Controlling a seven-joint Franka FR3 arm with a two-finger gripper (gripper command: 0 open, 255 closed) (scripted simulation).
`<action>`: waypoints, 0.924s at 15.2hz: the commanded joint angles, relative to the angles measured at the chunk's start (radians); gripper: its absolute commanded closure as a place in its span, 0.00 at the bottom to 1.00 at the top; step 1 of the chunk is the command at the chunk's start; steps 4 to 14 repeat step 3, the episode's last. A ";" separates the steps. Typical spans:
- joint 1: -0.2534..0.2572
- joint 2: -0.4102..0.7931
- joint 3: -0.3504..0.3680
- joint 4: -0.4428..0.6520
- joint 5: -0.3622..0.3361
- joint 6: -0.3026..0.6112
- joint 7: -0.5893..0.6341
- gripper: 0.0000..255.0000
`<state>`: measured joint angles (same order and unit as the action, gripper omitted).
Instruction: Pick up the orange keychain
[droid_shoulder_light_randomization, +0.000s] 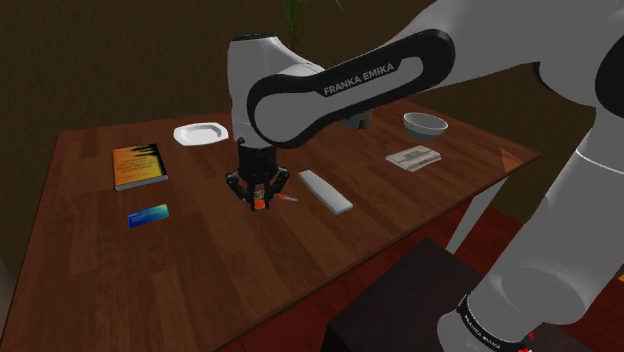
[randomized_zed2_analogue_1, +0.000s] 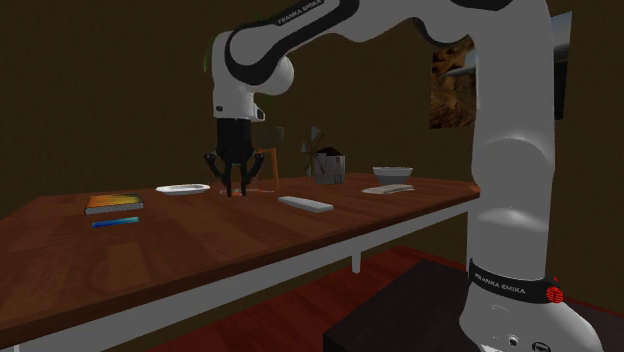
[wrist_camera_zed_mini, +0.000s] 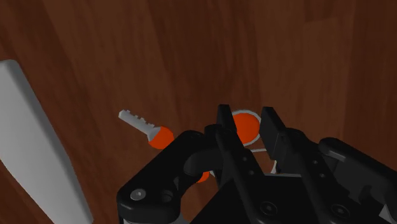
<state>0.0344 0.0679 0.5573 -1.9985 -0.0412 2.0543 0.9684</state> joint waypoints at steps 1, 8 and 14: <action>-0.001 -0.009 0.000 0.019 0.006 -0.027 -0.004 1.00; -0.001 -0.010 0.000 0.020 0.006 -0.029 -0.004 1.00; -0.001 -0.010 0.000 0.020 0.006 -0.029 -0.004 1.00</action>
